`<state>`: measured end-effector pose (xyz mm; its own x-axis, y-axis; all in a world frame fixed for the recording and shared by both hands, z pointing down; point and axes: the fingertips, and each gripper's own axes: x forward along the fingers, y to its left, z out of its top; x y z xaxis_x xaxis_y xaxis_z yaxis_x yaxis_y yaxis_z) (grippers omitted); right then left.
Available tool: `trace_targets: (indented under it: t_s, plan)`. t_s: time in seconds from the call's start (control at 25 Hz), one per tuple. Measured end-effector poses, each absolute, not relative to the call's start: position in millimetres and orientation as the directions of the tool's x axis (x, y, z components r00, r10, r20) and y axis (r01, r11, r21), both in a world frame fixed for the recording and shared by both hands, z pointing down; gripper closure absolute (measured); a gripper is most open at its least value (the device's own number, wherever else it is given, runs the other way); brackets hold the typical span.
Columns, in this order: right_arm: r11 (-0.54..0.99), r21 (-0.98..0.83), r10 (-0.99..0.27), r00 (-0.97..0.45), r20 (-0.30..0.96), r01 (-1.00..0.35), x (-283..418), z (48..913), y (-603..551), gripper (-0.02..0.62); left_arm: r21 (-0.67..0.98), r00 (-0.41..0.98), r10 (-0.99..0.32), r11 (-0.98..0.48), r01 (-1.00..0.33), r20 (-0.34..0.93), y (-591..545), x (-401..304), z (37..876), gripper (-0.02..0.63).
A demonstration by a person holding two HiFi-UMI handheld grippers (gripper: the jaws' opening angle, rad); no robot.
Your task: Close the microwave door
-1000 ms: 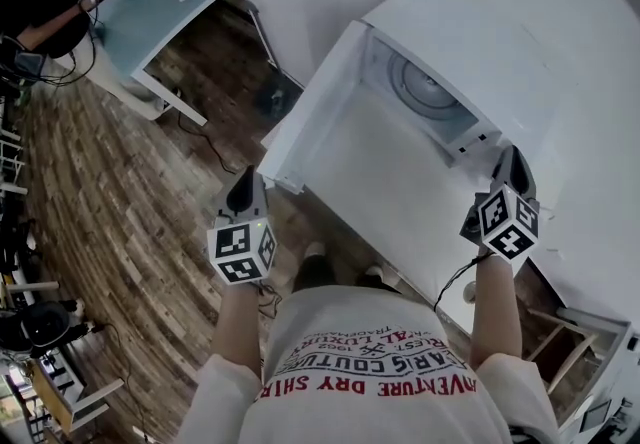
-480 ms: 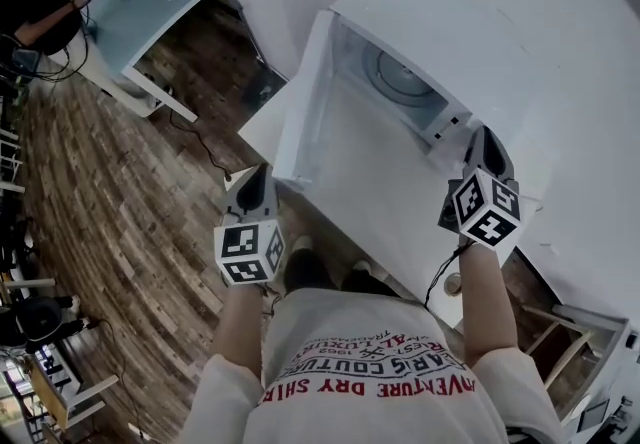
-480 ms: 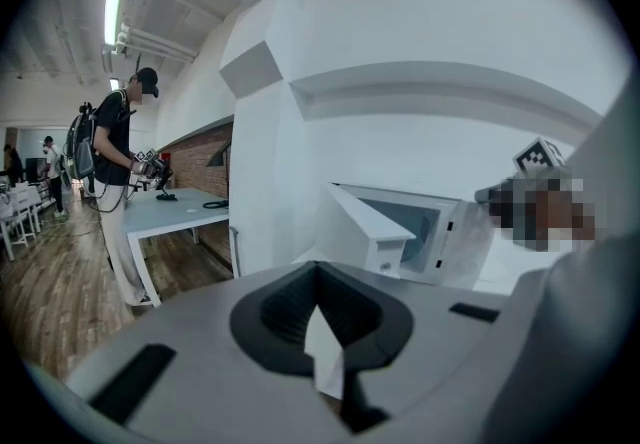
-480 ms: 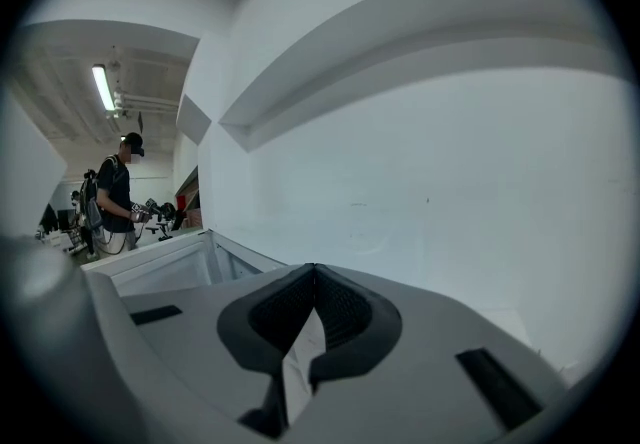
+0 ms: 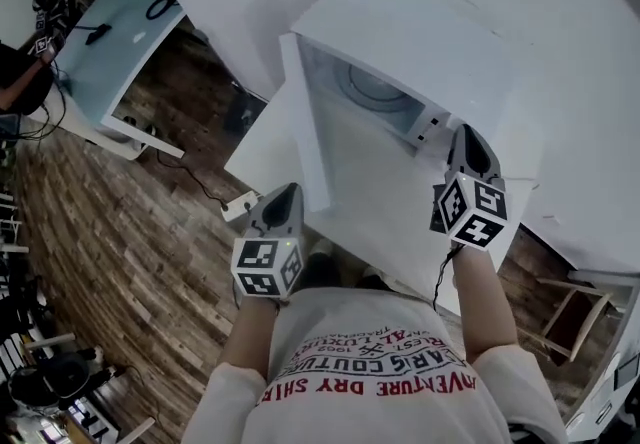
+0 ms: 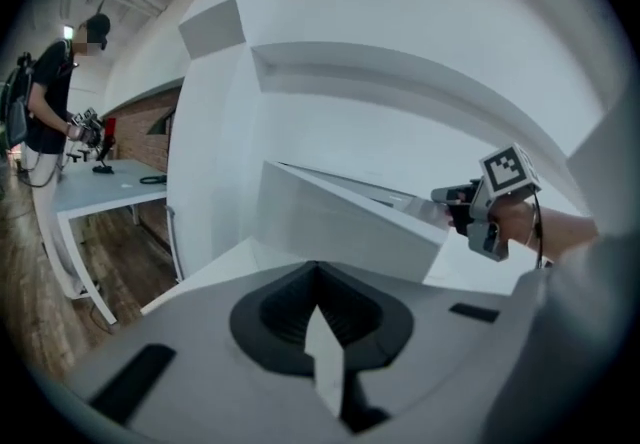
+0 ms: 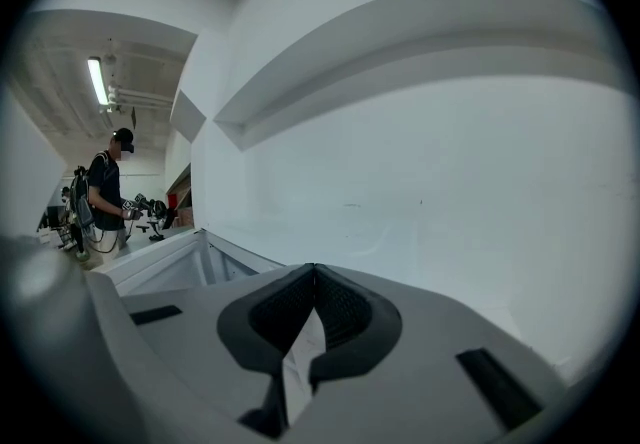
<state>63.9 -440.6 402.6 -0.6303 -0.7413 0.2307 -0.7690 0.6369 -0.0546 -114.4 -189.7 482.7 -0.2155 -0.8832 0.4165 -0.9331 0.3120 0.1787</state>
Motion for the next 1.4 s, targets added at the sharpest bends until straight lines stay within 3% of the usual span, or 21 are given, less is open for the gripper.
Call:
trace_targets:
  t_s: [0.68,1.0,1.4]
  plan:
    - [0.614,-0.095,-0.736,-0.612,0.288,-0.783,61,406,-444,0.583,0.179,0.123,-0.892,-0.048,-0.983,0.435,-285,-86,492,0.612]
    - [0.606,0.052,-0.768,-0.567,0.298,-0.794,59,406,-443,0.583,0.168,0.222,-0.879,-0.166,-0.972,0.421,-321,-75,493,0.612]
    - [0.563,0.047,-0.798,-0.528,0.291,-0.825,62,406,-443,0.583,0.152,0.307,-0.853,-0.268,-0.951,0.421,-361,-69,493,0.612]
